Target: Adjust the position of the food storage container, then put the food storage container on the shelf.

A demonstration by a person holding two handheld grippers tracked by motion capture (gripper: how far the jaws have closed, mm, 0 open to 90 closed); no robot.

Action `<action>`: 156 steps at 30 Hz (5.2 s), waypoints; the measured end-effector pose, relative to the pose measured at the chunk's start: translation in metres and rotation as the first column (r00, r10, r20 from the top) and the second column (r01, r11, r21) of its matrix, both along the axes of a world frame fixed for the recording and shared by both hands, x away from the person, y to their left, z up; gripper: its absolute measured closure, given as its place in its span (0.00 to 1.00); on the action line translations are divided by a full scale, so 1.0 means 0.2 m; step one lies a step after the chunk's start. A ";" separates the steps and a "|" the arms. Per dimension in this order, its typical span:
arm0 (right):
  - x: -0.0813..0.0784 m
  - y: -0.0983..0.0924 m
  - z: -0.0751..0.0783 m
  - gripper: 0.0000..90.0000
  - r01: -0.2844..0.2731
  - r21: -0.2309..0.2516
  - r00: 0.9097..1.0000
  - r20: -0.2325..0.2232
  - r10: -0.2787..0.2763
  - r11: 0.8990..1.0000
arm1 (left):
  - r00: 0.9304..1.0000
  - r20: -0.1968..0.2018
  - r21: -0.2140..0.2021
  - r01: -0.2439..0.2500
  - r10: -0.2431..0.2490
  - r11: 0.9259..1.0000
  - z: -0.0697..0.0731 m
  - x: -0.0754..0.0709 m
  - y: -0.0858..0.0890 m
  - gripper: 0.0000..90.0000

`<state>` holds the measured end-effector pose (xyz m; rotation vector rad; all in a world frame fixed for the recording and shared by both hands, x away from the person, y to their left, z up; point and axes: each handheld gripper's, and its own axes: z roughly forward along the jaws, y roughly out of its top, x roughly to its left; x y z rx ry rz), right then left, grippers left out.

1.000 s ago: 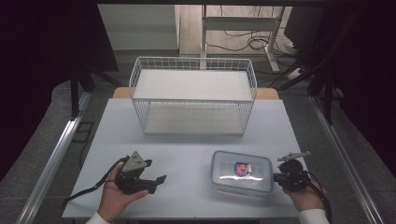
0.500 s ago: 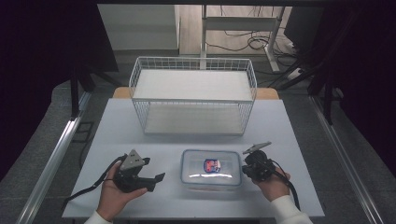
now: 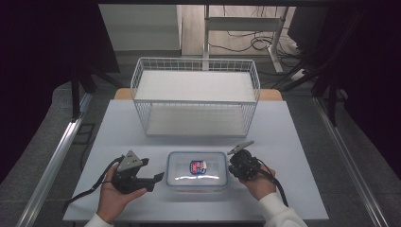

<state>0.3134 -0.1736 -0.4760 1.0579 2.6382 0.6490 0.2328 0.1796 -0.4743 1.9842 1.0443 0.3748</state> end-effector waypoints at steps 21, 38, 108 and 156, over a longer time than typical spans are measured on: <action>-0.09 -0.30 0.13 0.43 0.048 0.342 0.986 0.133 -0.099 0.938 | 1.000 0.005 -0.011 0.001 -0.001 1.000 0.00 0.02 0.02 0.25; -0.10 -0.28 0.11 0.24 0.031 0.511 0.995 0.063 -0.074 0.859 | 0.999 -0.041 -0.128 0.006 -0.011 0.992 0.02 0.04 0.03 0.24; 0.06 -0.13 -0.15 0.17 0.216 0.550 0.932 -0.363 -0.002 0.807 | 0.881 -0.432 -0.441 -0.021 -0.192 0.897 -0.25 0.28 -0.04 0.36; 0.01 -0.22 -0.08 0.55 0.299 0.639 0.918 -0.394 -0.032 0.709 | 0.910 -0.385 -0.445 -0.039 -0.152 0.894 -0.14 0.21 -0.01 0.56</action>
